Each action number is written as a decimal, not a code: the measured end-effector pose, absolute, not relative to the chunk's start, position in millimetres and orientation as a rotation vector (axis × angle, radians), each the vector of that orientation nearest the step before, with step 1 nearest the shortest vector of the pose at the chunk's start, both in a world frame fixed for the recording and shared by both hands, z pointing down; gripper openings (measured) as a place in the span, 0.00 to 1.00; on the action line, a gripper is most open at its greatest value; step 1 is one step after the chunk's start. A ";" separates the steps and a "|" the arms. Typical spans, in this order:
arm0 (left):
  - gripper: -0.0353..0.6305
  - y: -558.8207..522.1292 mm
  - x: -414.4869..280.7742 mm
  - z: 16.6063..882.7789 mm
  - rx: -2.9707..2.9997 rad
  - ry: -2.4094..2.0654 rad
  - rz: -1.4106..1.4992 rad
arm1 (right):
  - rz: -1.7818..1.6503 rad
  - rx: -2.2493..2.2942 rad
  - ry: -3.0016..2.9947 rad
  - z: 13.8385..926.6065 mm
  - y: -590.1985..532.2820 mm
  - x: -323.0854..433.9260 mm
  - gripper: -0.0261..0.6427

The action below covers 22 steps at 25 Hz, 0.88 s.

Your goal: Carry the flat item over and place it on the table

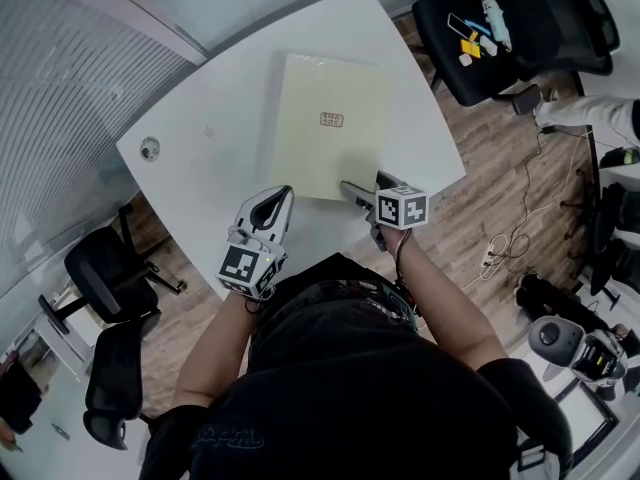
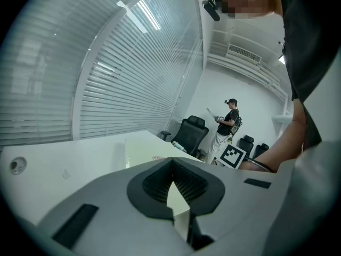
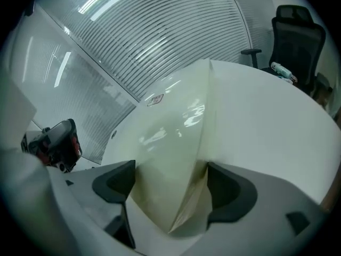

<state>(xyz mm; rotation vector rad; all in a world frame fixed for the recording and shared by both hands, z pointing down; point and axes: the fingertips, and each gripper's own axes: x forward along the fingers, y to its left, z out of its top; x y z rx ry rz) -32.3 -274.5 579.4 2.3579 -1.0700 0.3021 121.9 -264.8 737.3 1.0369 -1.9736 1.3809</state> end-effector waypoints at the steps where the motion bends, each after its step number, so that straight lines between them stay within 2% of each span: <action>1: 0.07 -273.9 -32.3 579.3 2.358 -1.071 0.303 | 1.382 1.037 -1.974 737.1 -264.8 121.8 0.64; 22: 0.07 -234.1 -12.6 535.0 2.446 -1.121 0.260 | 1.102 1.112 -2.192 660.2 -243.0 138.1 0.63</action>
